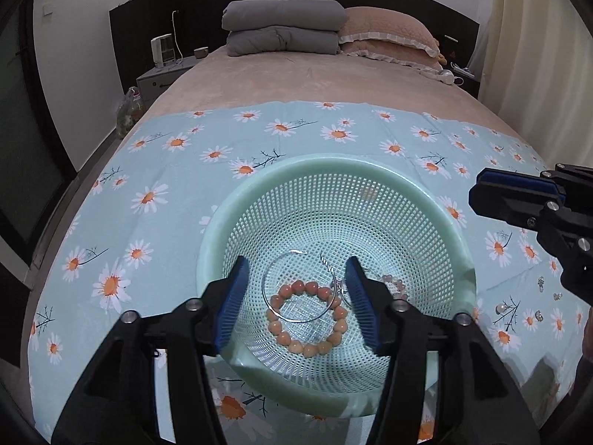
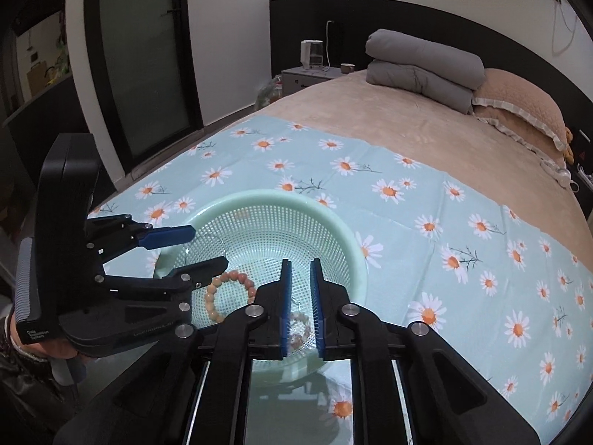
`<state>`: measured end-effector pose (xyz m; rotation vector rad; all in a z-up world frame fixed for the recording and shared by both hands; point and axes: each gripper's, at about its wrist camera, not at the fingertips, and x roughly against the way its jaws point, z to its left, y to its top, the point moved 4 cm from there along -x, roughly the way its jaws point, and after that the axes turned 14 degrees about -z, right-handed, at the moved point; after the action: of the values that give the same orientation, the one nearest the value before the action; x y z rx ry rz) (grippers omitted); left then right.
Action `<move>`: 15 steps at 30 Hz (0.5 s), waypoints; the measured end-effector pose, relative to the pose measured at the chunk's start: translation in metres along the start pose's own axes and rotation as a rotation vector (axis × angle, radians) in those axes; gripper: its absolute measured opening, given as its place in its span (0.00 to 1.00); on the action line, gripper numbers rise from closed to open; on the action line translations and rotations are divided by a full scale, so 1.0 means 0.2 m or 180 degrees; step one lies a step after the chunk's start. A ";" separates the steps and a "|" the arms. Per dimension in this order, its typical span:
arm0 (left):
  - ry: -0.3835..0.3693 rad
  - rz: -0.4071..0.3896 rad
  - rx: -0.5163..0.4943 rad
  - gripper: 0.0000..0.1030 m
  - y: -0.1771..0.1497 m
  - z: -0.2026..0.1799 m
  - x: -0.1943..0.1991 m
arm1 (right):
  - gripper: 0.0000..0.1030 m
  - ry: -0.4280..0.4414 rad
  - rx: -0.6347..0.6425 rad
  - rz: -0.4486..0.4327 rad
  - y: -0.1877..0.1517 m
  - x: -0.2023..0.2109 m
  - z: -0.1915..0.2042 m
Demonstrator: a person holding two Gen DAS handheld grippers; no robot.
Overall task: Organize jewelry
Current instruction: 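Open both tools over the green basket to drop the hoop and pink bracelet, then move both tools back over the sheet toward the remaining small earrings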
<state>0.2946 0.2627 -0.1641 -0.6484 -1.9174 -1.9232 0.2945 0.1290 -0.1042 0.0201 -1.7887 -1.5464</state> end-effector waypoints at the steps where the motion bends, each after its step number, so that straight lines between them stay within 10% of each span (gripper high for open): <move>1: 0.0029 -0.0007 -0.0006 0.73 -0.01 0.01 0.00 | 0.41 0.0004 -0.0030 -0.0032 0.00 0.01 -0.01; 6: 0.0052 -0.0024 -0.0063 0.88 0.00 -0.01 0.01 | 0.67 -0.0134 -0.0182 -0.0162 -0.02 0.12 -0.12; 15: 0.0013 -0.0157 -0.0192 0.92 0.03 -0.14 0.09 | 0.70 -0.0778 -0.0410 -0.0166 -0.24 0.44 -0.56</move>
<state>0.2806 0.2360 -0.1496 -0.6190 -1.8962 -2.0181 0.2710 -0.0190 -0.1014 -0.1937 -1.8829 -1.7612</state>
